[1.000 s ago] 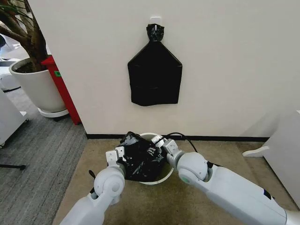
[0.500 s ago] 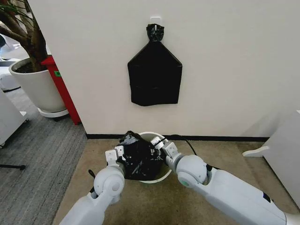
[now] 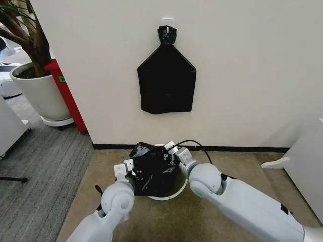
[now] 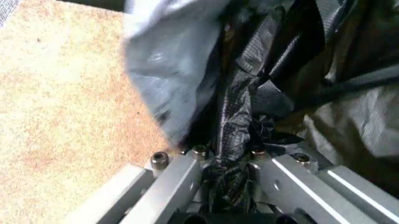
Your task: Place the garbage bag over the trash bin.
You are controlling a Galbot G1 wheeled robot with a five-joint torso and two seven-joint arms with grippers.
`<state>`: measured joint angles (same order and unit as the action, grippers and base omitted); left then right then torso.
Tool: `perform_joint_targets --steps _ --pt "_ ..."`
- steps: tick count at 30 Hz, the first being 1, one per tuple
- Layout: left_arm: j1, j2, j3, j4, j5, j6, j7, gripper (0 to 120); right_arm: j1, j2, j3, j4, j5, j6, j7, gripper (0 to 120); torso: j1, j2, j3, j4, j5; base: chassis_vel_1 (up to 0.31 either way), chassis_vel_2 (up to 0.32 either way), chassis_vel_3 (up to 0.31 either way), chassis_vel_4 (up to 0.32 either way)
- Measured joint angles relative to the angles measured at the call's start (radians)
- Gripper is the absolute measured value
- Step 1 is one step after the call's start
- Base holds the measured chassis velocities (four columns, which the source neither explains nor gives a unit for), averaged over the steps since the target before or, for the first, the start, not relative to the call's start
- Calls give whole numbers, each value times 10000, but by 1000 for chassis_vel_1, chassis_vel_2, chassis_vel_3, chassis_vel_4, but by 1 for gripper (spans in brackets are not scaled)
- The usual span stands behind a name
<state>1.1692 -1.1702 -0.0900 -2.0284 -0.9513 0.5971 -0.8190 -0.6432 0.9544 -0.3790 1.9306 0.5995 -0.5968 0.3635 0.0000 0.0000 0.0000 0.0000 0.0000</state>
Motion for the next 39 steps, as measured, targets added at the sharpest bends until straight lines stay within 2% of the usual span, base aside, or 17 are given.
perform_joint_targets --steps 11,23,33,38,39 --pt "346 -40 4 -221 124 -20 30 0 28 11 248 -223 14 101 -11 0 0 0 0 0 0 0 0 0 0" --pt "1187 -22 -134 -1414 391 -30 128 0 48 -234 439 -1166 -99 396 -290 0 0 0 0 -1 0 0 0 0 0" --pt "1183 -30 -194 -1283 581 -140 222 0 -87 -241 524 -1396 -255 429 -443 0 0 0 0 0 -1 0 0 0 0" --pt "1091 -174 -234 -1076 595 -179 245 0 -318 -238 697 -1101 -271 303 -413 18 0 0 0 0 0 0 0 0 0" --pt "1091 -174 -234 -1076 595 -179 245 0 -318 -238 697 -1101 -271 303 -413 18 0 0 0 0 0 0 0 0 0"
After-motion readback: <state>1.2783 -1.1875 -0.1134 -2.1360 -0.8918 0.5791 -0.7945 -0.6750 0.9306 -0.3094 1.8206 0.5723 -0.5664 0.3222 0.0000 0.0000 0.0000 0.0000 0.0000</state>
